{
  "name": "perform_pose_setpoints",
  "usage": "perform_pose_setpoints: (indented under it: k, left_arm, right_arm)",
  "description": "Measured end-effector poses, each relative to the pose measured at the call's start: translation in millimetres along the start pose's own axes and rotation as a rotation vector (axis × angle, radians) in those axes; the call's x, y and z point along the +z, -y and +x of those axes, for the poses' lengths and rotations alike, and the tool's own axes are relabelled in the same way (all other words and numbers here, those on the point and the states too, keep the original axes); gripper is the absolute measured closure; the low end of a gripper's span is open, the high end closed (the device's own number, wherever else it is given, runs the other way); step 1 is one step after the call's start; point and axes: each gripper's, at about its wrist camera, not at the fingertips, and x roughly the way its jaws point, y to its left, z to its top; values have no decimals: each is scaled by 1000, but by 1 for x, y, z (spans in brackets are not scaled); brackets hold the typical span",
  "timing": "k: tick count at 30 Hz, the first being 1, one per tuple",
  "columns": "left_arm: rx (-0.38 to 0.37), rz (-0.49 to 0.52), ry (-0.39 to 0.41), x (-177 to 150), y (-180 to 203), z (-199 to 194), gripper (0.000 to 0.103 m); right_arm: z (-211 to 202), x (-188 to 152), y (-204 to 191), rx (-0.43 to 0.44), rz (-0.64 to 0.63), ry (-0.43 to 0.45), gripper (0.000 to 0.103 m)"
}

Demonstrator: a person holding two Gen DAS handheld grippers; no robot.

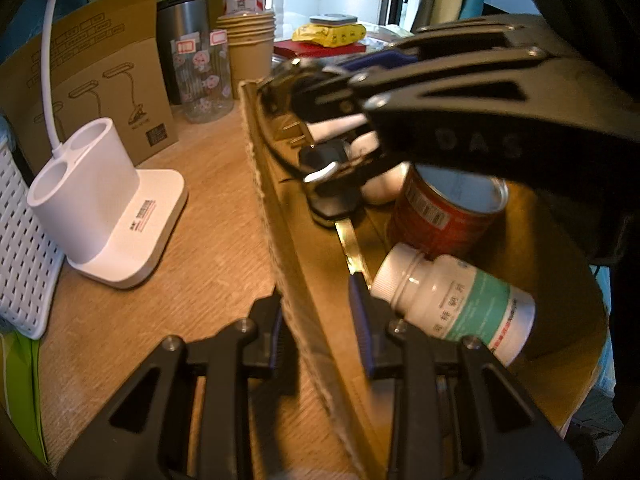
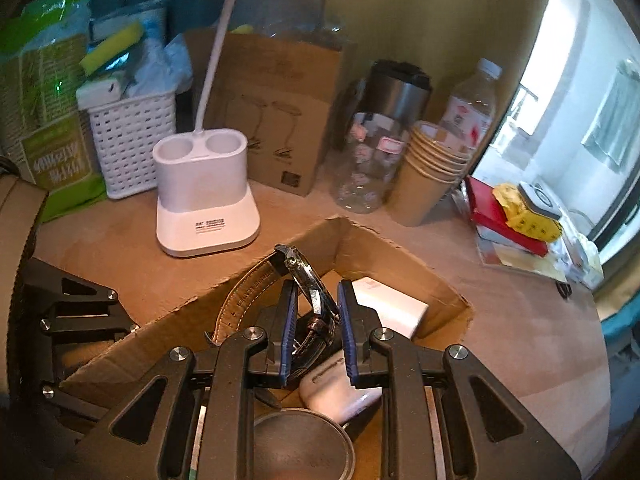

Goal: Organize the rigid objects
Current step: 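Lower the watch into the box and open the right gripper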

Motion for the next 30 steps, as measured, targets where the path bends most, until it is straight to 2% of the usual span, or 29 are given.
perform_pose_setpoints:
  k: [11, 15, 30]
  left_arm:
    - [-8, 1, 0, 0, 2, 2, 73]
    - [-8, 0, -1, 0, 3, 2, 73]
    - [0, 1, 0, 1, 1, 3, 72]
  right_arm:
    - [19, -9, 0, 79, 3, -123, 79]
    - [16, -8, 1, 80, 25, -105, 72]
    - [-22, -25, 10, 0, 188, -49, 64]
